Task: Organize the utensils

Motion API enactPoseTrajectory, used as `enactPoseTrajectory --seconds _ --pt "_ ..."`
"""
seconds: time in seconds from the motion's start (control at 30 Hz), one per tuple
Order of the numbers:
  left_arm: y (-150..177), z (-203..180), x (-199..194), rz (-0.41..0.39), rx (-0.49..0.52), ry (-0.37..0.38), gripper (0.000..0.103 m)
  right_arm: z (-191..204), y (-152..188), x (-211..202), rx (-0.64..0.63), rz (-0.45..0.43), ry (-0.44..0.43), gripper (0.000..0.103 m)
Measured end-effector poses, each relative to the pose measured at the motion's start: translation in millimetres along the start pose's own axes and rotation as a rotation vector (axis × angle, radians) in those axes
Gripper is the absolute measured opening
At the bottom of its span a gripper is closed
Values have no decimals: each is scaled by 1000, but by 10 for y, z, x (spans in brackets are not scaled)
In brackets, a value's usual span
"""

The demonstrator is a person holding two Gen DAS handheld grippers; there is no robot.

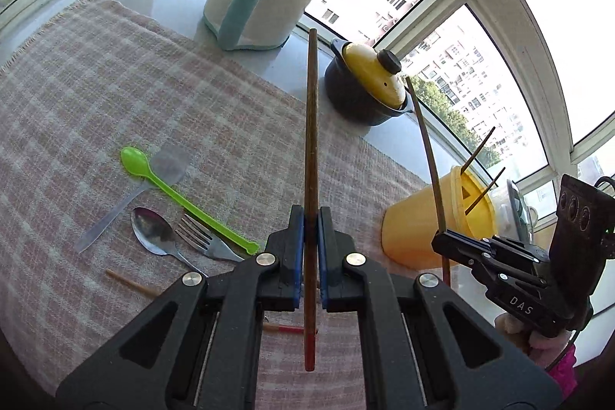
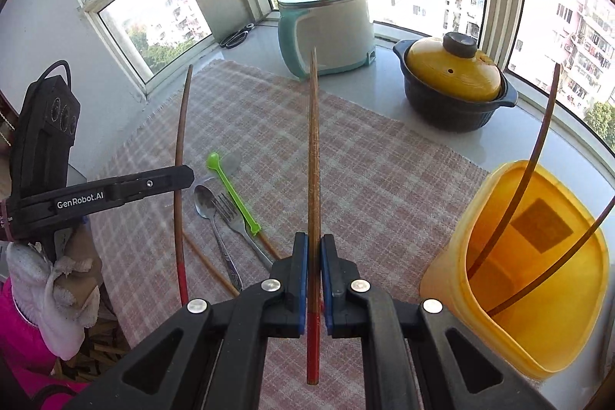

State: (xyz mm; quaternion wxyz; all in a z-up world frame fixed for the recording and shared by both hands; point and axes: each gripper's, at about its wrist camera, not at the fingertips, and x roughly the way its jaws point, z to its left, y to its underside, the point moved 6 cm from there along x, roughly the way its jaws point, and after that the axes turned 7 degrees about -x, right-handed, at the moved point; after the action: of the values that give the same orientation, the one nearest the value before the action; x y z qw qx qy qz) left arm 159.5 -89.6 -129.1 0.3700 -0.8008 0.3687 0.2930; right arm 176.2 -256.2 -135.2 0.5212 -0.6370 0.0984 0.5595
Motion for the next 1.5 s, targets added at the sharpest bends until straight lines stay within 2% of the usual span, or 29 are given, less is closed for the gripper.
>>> enactPoseTrajectory --seconds 0.33,0.73,1.1,1.5 --pt "-107 -690 109 7 93 76 4 -355 -19 -489 52 -78 43 4" --pt "-159 -1520 357 15 183 156 4 -926 -7 -856 115 -123 127 4" --pt "-258 -2038 655 12 236 169 4 -1341 72 -850 171 -124 205 4" --pt "-269 -2215 997 1 265 128 4 -1410 70 -704 152 -102 284 4"
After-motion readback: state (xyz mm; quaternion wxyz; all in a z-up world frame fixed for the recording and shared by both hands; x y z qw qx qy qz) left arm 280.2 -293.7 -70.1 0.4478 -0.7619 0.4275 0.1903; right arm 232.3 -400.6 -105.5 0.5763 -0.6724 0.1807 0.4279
